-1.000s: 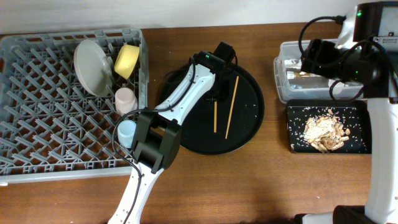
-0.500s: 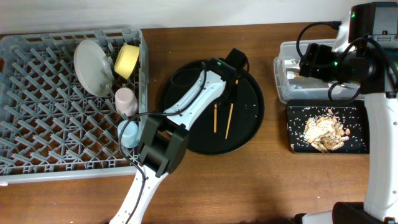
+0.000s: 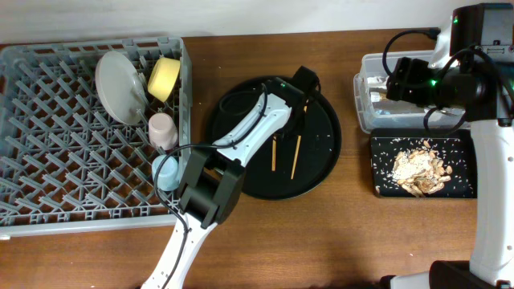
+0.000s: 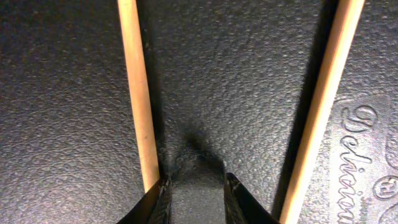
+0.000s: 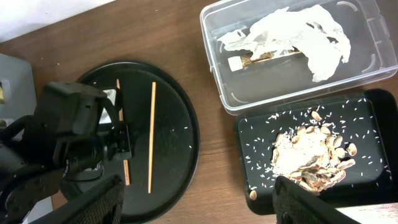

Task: Sort waste into correct bins and load items into the dishwasher rack
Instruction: 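Grasp one chopstick on the black tray with the left gripper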

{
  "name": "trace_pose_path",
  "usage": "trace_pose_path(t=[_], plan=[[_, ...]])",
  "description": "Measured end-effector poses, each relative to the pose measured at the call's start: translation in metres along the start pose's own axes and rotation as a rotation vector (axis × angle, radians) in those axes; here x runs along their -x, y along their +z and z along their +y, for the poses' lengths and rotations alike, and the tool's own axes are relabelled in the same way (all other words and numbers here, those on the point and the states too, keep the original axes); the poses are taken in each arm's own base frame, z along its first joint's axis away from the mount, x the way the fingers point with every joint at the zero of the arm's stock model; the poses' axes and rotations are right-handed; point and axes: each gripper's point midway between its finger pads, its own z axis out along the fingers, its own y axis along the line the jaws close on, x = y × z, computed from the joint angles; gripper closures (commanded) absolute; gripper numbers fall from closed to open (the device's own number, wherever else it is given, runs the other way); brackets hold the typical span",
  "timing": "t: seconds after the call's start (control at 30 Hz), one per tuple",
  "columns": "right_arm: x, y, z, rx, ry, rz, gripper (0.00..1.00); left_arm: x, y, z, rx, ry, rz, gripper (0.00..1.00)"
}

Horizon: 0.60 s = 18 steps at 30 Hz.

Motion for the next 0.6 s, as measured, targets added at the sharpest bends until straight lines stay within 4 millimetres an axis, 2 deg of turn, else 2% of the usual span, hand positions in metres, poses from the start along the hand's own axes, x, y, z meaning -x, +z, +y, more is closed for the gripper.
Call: trace_pose_path(t=[0.23, 0.27, 0.37, 0.6], plan=[[0.000, 0.001, 0.000, -0.001, 0.001, 0.004, 0.22, 0.003, 0.001, 0.013, 0.013, -0.023, 0.011, 0.72], [0.000, 0.006, 0.000, -0.004, 0.001, 0.015, 0.22, 0.004, 0.001, 0.016, 0.010, -0.030, 0.013, 0.66], [0.000, 0.012, -0.001, -0.008, 0.002, 0.030, 0.22, 0.004, -0.001, 0.017, 0.008, -0.037, 0.014, 0.62], [-0.002, 0.014, -0.001, -0.011, 0.003, 0.040, 0.22, 0.012, -0.025, 0.022, 0.020, -0.040, -0.027, 0.62]])
